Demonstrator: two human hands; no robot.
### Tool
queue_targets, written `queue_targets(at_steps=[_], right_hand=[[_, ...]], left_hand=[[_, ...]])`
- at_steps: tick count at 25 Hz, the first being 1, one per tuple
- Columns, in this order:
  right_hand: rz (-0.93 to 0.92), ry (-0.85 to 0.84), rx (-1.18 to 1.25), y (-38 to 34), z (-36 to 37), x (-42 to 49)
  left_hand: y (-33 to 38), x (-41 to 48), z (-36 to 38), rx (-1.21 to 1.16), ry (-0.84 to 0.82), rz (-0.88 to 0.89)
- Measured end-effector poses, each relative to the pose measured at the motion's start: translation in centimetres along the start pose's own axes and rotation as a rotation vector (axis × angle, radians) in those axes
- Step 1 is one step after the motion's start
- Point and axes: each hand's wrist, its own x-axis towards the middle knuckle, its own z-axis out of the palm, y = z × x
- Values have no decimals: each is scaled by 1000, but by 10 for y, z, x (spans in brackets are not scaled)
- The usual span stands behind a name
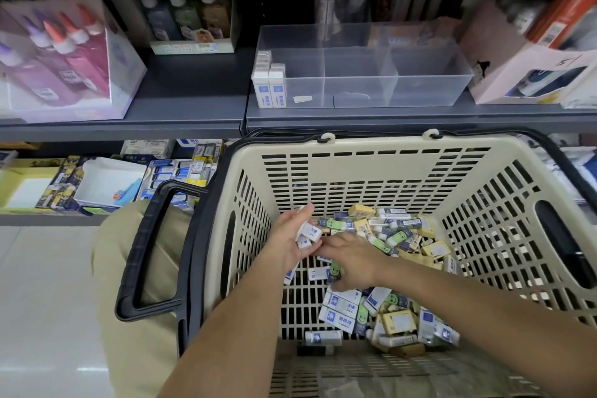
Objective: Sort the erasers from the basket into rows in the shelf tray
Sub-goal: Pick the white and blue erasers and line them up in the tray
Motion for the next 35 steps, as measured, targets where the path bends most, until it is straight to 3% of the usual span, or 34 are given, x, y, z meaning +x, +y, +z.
queue_targets(at_steps=[15,17,23,26,30,33,35], right_hand=[[201,107,-182,-12,2,21],[180,127,-53,-8,-1,17],[258,394,752,-3,-34,-8],[271,436,1023,-8,-58,-15],[383,458,892,-19,-67,-22],[416,542,709,-20,-74,-31],[372,601,713,-18,-86,-39]], left_hand=[[6,-4,0,-104,54,37],[5,-4,0,-98,49,44],[-1,-4,-6,1,61,78],[-2,-8,4,90,-103,-46],[4,-17,28,132,-321,-150],[13,-31,48,122,-372,-163],[26,-41,60,150,-389,-145]])
